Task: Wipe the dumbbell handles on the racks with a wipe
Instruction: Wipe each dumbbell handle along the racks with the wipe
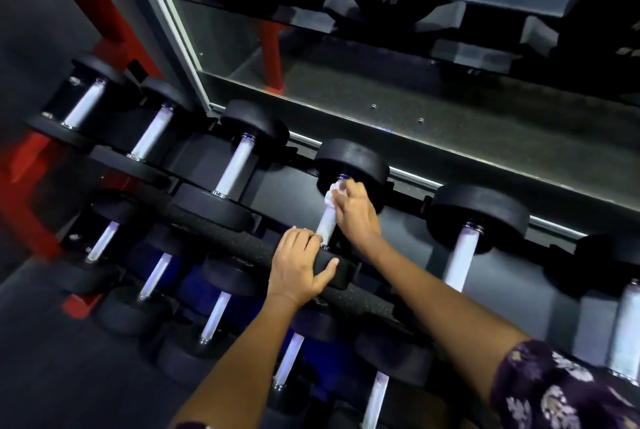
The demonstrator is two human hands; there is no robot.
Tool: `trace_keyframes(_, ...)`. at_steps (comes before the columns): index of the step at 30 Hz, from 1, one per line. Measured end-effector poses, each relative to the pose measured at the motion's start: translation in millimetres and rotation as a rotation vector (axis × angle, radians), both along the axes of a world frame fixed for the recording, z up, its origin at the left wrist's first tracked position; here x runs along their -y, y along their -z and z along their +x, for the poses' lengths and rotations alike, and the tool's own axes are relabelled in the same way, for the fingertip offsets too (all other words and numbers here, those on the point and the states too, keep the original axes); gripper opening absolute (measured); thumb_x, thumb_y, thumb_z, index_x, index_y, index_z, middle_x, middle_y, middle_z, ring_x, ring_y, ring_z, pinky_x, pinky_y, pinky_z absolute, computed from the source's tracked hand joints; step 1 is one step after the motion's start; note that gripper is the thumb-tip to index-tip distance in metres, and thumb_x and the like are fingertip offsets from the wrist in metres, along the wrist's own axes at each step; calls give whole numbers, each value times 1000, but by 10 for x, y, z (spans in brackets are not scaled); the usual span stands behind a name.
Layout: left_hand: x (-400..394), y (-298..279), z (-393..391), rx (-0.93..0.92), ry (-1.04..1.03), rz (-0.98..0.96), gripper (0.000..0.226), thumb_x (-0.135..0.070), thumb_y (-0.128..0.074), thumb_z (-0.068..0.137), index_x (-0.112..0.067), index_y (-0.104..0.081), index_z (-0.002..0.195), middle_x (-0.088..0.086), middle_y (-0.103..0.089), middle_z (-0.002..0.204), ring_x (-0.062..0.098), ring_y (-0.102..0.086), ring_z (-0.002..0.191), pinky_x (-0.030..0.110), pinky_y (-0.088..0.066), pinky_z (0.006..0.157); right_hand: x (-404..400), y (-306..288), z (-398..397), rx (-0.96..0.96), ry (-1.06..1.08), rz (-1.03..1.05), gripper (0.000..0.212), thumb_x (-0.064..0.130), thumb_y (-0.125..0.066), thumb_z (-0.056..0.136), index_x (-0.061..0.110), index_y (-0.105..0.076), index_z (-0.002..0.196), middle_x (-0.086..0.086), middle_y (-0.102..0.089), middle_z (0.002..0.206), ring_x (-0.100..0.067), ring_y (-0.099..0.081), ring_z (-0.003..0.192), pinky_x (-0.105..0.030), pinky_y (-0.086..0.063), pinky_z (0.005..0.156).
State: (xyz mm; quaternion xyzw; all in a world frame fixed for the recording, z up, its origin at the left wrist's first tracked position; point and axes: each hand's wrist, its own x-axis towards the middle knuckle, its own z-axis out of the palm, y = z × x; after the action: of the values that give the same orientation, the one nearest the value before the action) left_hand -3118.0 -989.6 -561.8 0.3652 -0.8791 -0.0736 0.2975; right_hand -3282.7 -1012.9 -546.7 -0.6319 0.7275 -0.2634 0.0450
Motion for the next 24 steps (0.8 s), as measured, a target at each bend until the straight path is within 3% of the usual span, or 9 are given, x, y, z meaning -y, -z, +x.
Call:
trace_keyframes(4,26,27,-26,-12,-15,-68,37,-36,-53,80,-2,-65,84,11,-57,79,27,-51,75,39,-46,84,-137,51,-104,-108,-262,2,15,6,-65,77,4,-65,92,-13,-59,96,-29,-55,88,-32,-51,57)
trace_keyframes(7,29,45,-27,-23,-2,-82,36,-35,-52,80,-1,-66,86,12,-58,81,28,-53,75,40,-46,85,82,-66,-191,-148,-112,18,17,4,-60,80,0,-64,96,-13,-59,108,-32,-55,99,-38,-53,67)
trace_keyframes(9,35,50,-29,-32,-3,-91,37,-35,-52,81,-1,-66,88,13,-60,85,28,-52,80,40,-46,86,76,-16,-67,-166,-140,-27,12,10,-55,82,1,-64,85,-12,-62,97,-32,-57,92,-41,-50,76)
trace_keyframes(12,23,49,-31,-19,-1,-81,41,-35,-52,82,0,-68,95,16,-63,96,28,-52,92,42,-44,92,-126,116,27,-177,-440,-70,40,25,-37,95,5,-67,80,-8,-65,89,-26,-58,88,-31,-44,83)
trace_keyframes(14,-6,35,-33,26,-8,-70,43,-35,-51,83,1,-68,99,18,-63,102,29,-52,100,44,-41,97,-77,65,-121,-213,-443,-103,35,23,-40,92,5,-69,82,-9,-67,92,-25,-59,89,-32,-49,79)
trace_keyframes(18,-94,30,-1,74,-22,-39,40,-34,-49,88,0,-65,100,18,-63,104,29,-49,106,44,-37,101,44,-21,-155,-240,-175,-116,28,19,-42,80,7,-68,77,-8,-65,93,-23,-49,84,-27,-51,62)
trace_keyframes(20,-98,17,11,74,-24,-38,41,-34,-48,89,1,-65,103,19,-62,104,30,-48,107,44,-36,101,-86,3,18,-237,-287,-33,15,14,-52,76,7,-65,75,-9,-61,88,-25,-50,81,-28,-50,55)
trace_keyframes(22,-106,18,5,76,-29,-48,42,-34,-47,90,1,-64,107,19,-63,106,31,-48,109,45,-35,102,-172,-59,37,-224,-403,75,6,9,-63,76,5,-64,81,-12,-57,89,-29,-53,81,-32,-50,58)
trace_keyframes(24,-141,20,0,90,-46,-33,42,-35,-45,92,-1,-59,113,19,-63,109,32,-48,114,46,-33,105,-67,-219,-61,-264,-310,92,10,11,-70,73,6,-64,81,-13,-57,88,-29,-55,80,-33,-46,65)
